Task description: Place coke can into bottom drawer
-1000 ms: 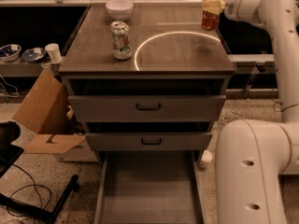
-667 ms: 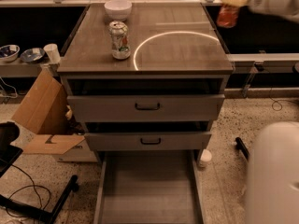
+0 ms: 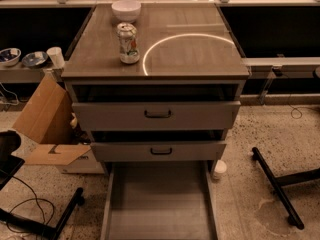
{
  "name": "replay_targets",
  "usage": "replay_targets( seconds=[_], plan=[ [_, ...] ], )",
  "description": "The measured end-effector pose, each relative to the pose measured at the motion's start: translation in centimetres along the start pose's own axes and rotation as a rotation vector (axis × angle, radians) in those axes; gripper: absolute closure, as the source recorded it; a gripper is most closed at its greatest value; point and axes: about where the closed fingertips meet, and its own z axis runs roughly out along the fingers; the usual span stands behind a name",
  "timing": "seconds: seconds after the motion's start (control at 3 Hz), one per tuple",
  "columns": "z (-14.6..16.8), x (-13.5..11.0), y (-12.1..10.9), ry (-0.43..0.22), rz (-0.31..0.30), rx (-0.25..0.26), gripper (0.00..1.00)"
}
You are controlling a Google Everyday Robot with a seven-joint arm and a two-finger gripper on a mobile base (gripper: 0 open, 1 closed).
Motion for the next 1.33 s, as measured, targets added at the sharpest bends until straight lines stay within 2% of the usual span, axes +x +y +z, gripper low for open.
replay_targets(
  seconds=[0.33,0.67,1.0,1.33],
  plan=[
    [-5.9,-2.6,5.6,-0.042,-0.033,-0.060,1.00],
    [-11.1,2.5,7.8,0.085,-0.029,-0.095,1.00],
    [-16.5,14.7,6.2,0.294,-0.081,-0.022,1.00],
    [-17.6,24.7,5.3,0.372,-0.110,0.042,1.00]
  ],
)
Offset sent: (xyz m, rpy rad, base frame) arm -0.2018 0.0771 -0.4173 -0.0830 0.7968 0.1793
